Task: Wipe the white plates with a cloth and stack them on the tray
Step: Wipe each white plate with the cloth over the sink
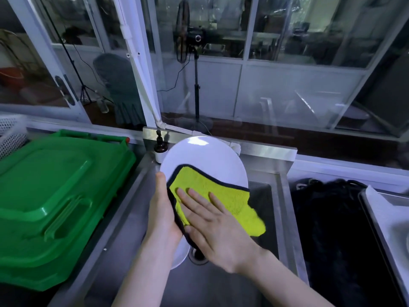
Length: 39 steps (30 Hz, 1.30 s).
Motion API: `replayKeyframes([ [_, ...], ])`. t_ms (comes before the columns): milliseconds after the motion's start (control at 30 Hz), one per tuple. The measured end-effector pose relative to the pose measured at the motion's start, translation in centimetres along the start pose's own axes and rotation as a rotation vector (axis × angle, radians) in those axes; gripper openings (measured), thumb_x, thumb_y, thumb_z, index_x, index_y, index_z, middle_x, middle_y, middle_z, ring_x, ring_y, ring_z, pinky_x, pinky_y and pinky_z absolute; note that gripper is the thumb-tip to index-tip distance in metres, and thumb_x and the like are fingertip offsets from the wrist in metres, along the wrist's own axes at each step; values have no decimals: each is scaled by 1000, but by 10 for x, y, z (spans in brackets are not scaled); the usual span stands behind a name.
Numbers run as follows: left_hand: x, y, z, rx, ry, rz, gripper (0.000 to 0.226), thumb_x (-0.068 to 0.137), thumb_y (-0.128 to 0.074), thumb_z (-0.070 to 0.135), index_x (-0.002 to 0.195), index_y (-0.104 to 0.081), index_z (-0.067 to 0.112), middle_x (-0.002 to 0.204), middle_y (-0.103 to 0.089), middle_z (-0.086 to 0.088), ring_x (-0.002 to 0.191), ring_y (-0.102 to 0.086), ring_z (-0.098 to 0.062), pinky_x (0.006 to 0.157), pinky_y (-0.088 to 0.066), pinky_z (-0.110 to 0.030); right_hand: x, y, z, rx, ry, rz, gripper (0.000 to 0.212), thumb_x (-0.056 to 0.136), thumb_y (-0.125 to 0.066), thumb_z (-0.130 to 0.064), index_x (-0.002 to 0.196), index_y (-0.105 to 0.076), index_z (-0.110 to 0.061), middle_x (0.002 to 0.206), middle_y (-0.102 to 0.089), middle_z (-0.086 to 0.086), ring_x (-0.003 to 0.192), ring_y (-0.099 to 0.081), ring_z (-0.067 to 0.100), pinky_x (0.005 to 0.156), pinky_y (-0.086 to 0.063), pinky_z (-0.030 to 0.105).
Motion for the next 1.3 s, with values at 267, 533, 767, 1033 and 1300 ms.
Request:
replayKeyframes([
  [267, -4, -3, -10, -39, -47, 10, 49, 97, -49, 63, 116, -68, 21, 98, -80, 2, 88, -76, -13, 71, -56, -32, 69, 34, 58, -26, -349, 205, 57, 104, -30, -44, 157, -14, -29, 164, 1, -13, 151, 6, 6, 122, -2, 43],
  [533, 4, 13, 6, -43, -111, 72, 56, 86, -55, 68, 113, -73, 23, 108, -78, 3, 91, -77, -16, 76, -56, -35, 12, 9, 34, -100, -176, 18, 60, 101, -13, -50, 157, -13, -27, 161, 7, -15, 150, 13, 10, 123, 2, 45],
  [767, 1, -2, -24, -63, 41, 45, 56, 94, -47, 69, 113, -69, 21, 103, -79, 2, 90, -76, -10, 70, -57, -25, 40, 14, 27, -86, -136, 75, 59, 101, -33, -51, 156, -16, -34, 163, -1, -18, 151, -6, 9, 122, 3, 35],
  [1033, 11, 11, -11, 20, -74, 74, 53, 86, -52, 74, 108, -74, 31, 105, -79, 8, 87, -77, -16, 61, -58, -29, 38, 46, 94, 174, -583, 335, 61, 95, -53, -48, 150, -33, -30, 153, -38, -9, 138, -37, 16, 106, -34, 36],
  [1300, 16, 13, -2, 108, -196, -55, 23, 99, -56, 42, 114, -70, 34, 112, -77, 7, 95, -76, -13, 63, -61, -31, 1, 14, 92, 1157, -802, 683, 21, 87, -71, -16, 105, -69, -26, 95, -75, -8, 89, -70, 8, 74, -53, 18],
])
Point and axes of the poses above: each hand's wrist, its own x-axis towards the middle knuckle, its own y-axis out of the back of the hand, z = x × y, the point moved 3 cm from there along x, towards the middle knuckle
